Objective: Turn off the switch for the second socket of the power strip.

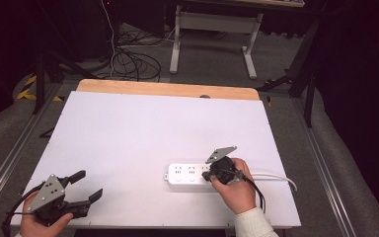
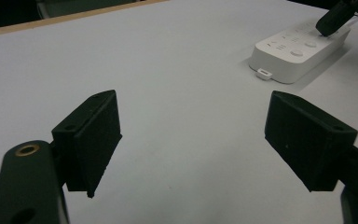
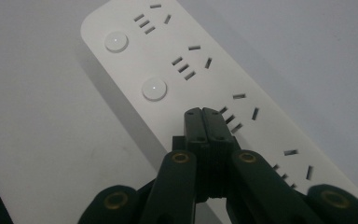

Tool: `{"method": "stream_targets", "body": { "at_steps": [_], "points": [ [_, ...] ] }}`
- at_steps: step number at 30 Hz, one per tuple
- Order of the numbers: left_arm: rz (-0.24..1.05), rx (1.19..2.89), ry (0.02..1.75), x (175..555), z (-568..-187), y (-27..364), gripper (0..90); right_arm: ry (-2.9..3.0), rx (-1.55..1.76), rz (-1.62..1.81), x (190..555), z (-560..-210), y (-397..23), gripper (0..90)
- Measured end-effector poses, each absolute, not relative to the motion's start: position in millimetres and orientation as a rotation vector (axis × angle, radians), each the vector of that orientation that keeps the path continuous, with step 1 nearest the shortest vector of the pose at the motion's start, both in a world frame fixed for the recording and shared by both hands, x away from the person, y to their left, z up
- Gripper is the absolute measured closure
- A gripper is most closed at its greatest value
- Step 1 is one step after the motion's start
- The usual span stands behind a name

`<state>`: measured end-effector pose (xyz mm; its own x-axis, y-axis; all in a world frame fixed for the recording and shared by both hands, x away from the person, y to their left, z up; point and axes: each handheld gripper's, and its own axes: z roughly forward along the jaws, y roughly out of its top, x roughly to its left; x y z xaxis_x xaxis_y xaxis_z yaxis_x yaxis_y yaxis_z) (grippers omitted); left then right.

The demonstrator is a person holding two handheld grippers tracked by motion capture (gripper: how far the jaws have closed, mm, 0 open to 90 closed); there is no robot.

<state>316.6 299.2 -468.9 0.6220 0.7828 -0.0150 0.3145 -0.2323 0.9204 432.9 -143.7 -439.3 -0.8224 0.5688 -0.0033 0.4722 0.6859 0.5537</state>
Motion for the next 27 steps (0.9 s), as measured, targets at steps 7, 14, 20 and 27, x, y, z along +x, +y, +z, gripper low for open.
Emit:
{"method": "stream_targets", "body": {
  "at_steps": [7,14,20,27],
  "points": [
    [0.569,1.813,0.885,316.6,-468.9,299.2,19.0,2.714,0.848,0.81,431.9,-440.3,-142.6,90.0],
    [0.567,1.812,0.886,316.4,-468.9,299.2,19.0,2.716,0.848,0.799,431.3,-441.8,-142.0,90.0],
    [0.57,1.813,0.884,316.4,-468.7,299.2,19.0,2.71,0.843,0.792,430.6,-442.0,-141.0,90.0],
    [0.576,1.817,0.878,316.2,-468.3,299.3,18.9,2.707,0.853,0.789,430.1,-442.2,-140.8,90.0]
  ]
}}
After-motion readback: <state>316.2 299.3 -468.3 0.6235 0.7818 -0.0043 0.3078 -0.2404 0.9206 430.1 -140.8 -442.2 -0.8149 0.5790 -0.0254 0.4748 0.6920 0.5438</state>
